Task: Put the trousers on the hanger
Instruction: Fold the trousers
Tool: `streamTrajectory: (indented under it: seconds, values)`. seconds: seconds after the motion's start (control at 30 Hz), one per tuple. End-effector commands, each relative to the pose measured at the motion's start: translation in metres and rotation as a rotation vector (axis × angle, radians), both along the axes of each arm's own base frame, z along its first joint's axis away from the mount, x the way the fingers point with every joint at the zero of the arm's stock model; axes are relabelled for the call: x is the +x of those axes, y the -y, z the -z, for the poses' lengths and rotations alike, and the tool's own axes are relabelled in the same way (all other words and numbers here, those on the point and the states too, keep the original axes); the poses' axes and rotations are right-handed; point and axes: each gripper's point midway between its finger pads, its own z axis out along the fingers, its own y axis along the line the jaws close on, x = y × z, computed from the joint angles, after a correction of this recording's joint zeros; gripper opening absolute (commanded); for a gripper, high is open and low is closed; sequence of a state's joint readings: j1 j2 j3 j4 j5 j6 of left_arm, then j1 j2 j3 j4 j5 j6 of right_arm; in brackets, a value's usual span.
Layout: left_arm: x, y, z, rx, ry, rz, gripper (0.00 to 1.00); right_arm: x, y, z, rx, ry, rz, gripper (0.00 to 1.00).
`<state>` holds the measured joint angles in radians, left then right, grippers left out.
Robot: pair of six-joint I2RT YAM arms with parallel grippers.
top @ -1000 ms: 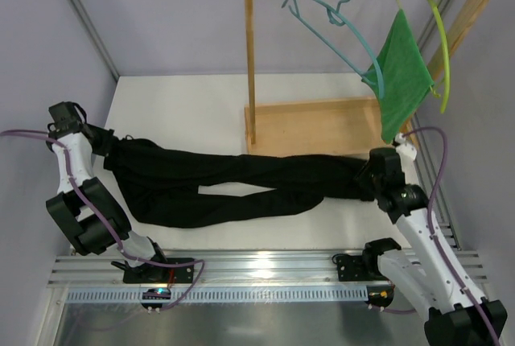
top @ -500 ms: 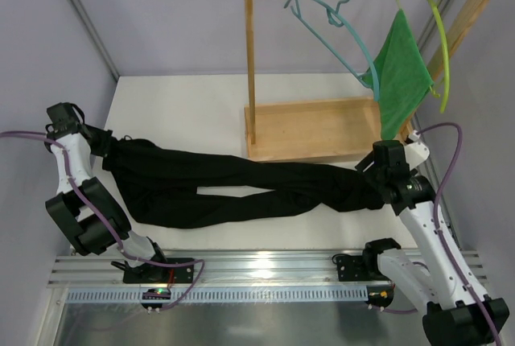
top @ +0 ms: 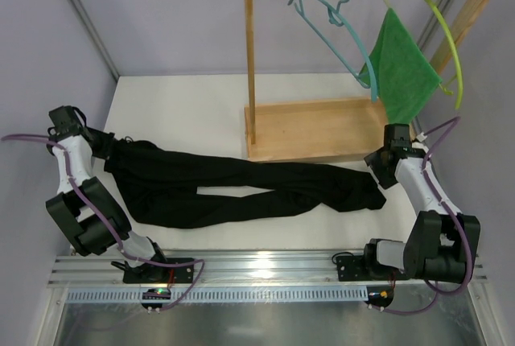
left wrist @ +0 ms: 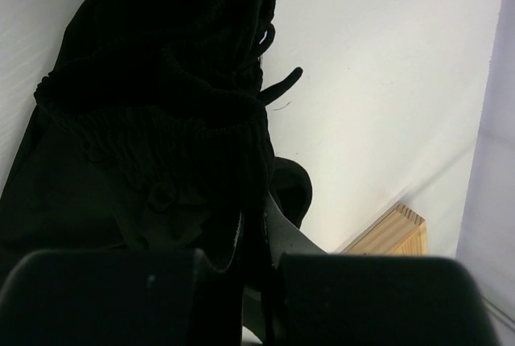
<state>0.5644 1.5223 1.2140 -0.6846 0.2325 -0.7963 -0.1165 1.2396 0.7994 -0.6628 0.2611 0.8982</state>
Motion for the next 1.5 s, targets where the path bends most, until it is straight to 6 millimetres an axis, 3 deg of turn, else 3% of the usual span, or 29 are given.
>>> streamTrajectory:
  seconds: [0.0,0.2,0.3,0.63,0.7,0.73,0.77,0.83,0.9,0.93,1.0,1.03,1.13,1.27,1.47]
  values:
    - [0.005,-0.003,-0.02,0.038,0.077,0.017,0.0,0.022,-0.012,-0.006,0.112,0.096,0.046,0.65]
    - [0.004,-0.002,-0.017,0.036,0.076,0.016,0.0,0.018,-0.02,0.006,0.228,0.08,0.131,0.62]
    - [0.004,-0.002,-0.015,0.039,0.071,0.02,0.0,0.014,-0.015,0.014,0.256,0.054,0.171,0.56]
    - [0.002,0.0,-0.013,0.032,0.075,0.018,0.0,0.015,-0.026,0.039,0.364,0.027,0.196,0.5]
    - [0.002,0.0,-0.013,0.031,0.077,0.02,0.0,0.017,-0.024,0.043,0.351,0.028,0.19,0.33]
    - [0.001,0.0,-0.013,0.035,0.073,0.016,0.0,0.018,-0.022,0.041,0.342,0.03,0.18,0.04]
    - [0.001,-0.001,-0.013,0.037,0.072,0.014,0.0,0.017,-0.02,0.039,0.316,0.024,0.148,0.04]
    - [0.003,-0.004,-0.019,0.044,0.077,0.005,0.0,0.012,-0.006,0.02,0.214,0.035,0.117,0.04]
    - [0.007,-0.007,-0.028,0.042,0.091,-0.002,0.0,0.009,0.02,-0.012,0.038,0.072,0.076,0.04]
    - [0.008,-0.011,-0.032,0.035,0.1,-0.019,0.0,0.006,0.03,-0.046,-0.04,0.145,0.077,0.04]
    - [0.011,-0.011,-0.04,0.014,0.126,-0.022,0.0,-0.005,0.046,-0.081,-0.177,0.203,0.049,0.04]
    - [0.016,-0.015,-0.049,0.011,0.147,-0.035,0.0,-0.016,0.061,-0.111,-0.28,0.272,0.093,0.04]
    - [0.019,-0.016,-0.059,-0.009,0.169,-0.042,0.0,-0.038,0.08,-0.148,-0.418,0.356,0.174,0.04]
    - [0.017,-0.015,-0.07,-0.009,0.188,-0.035,0.0,-0.047,0.085,-0.165,-0.46,0.406,0.209,0.04]
    - [0.001,-0.023,-0.077,0.005,0.181,-0.045,0.0,-0.045,0.082,-0.169,-0.462,0.381,0.155,0.04]
